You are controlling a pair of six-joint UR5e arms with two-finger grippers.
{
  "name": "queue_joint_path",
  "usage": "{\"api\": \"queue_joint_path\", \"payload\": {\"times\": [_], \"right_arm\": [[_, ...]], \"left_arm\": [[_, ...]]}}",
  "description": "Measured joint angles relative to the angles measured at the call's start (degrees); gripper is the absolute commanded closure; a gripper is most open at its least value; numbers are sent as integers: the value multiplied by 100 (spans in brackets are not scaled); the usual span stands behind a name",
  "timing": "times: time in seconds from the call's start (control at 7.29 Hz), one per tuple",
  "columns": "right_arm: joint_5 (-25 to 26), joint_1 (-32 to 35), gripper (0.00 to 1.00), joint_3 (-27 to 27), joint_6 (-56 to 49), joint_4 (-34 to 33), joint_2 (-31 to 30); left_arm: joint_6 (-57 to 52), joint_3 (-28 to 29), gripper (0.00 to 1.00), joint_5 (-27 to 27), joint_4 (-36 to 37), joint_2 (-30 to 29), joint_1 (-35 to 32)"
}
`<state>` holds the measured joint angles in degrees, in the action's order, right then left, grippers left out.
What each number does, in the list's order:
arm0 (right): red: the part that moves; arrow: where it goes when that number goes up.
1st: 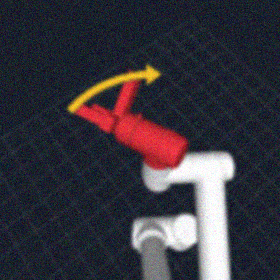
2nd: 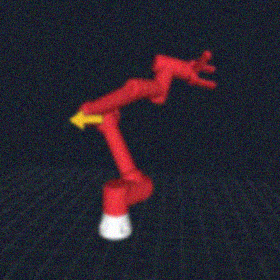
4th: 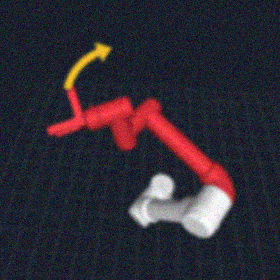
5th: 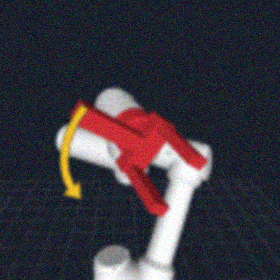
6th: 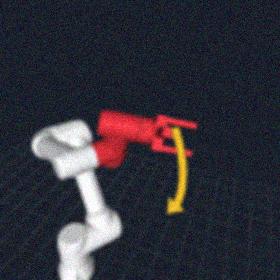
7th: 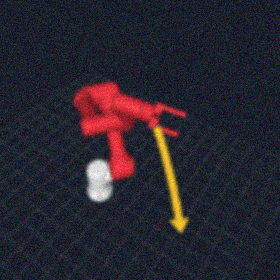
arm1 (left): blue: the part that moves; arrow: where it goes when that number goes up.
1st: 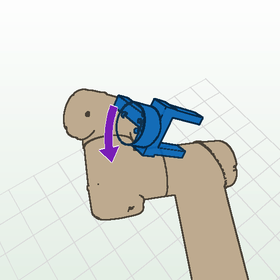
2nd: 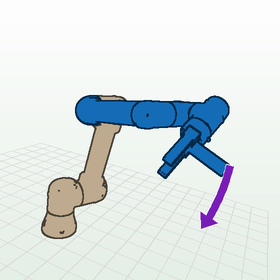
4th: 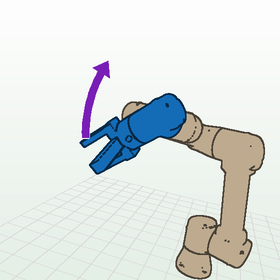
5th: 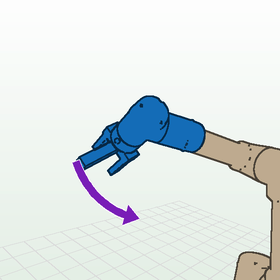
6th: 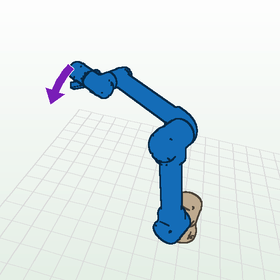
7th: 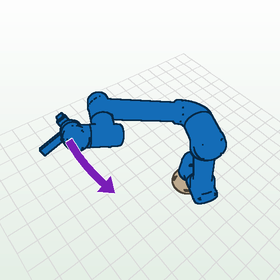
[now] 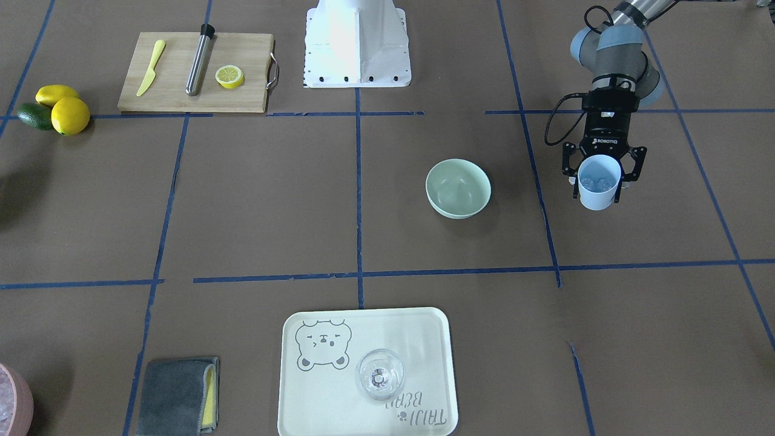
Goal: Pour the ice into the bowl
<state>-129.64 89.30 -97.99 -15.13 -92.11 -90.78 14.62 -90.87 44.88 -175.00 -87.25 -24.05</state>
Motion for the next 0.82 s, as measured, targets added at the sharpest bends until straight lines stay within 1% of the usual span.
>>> {"api": "queue_joint_path", "payload": {"times": [0.41,0.82], "right_arm": [[10,2,0,7,1,-2,-17],[20,15,0,15,45,-8,-19]], "left_arm": [[-1010,-9,100,-239,483,-359,90],[-1684,-23,100,-722,1255,-956,500]]}}
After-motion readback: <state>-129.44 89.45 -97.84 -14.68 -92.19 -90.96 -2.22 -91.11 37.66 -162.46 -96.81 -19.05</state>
